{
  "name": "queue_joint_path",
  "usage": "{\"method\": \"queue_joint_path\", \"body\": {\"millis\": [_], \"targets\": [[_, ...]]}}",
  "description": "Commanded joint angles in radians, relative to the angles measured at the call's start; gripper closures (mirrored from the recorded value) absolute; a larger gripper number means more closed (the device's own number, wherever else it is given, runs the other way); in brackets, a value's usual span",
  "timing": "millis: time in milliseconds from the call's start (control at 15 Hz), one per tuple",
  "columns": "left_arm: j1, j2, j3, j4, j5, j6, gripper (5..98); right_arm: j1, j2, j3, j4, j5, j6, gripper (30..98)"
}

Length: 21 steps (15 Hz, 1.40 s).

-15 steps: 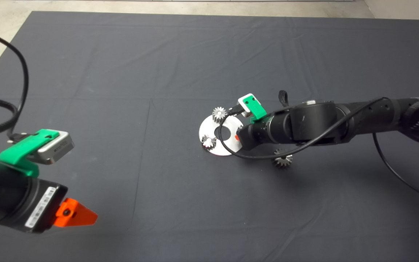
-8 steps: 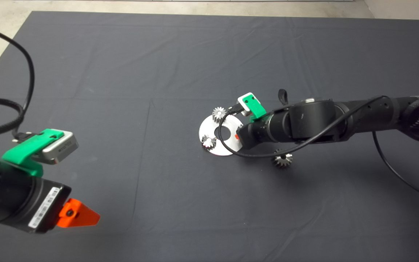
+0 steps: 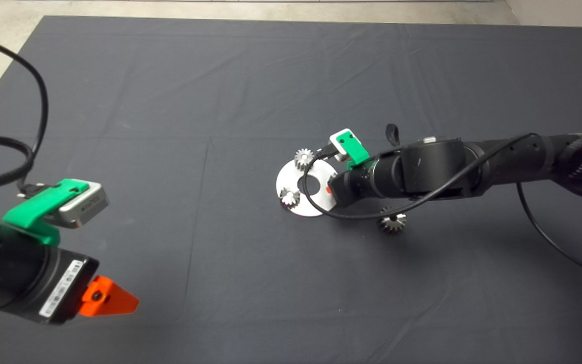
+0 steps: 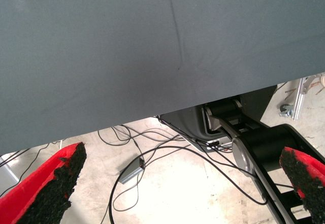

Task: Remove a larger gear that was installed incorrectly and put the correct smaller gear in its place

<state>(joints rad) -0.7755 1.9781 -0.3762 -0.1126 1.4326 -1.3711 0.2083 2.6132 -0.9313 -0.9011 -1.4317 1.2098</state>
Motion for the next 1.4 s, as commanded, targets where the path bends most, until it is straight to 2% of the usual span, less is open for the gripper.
{"method": "queue_joint_path", "body": {"millis": [0,600,667,867,1333], "targets": [[-0.01,-0.004,0.008,-0.018,0.003,-0.002,5.5,0.003,0.003,-0.006,0.024,-0.009,0.002,89.2],[-0.01,-0.004,0.008,-0.018,0.002,-0.002,5.5,0.005,0.012,-0.007,0.022,-0.007,0.007,89.2],[-0.01,-0.004,0.008,-0.018,0.003,-0.002,5.5,0.005,0.012,-0.007,0.022,-0.005,0.007,89.2],[-0.01,-0.006,0.008,-0.018,0.003,-0.002,5.5,0.007,0.011,-0.006,0.022,0.034,0.014,89.2],[-0.01,-0.011,0.008,-0.018,0.003,-0.003,5.5,0.01,0.012,-0.006,0.021,0.037,0.013,89.2]]}}
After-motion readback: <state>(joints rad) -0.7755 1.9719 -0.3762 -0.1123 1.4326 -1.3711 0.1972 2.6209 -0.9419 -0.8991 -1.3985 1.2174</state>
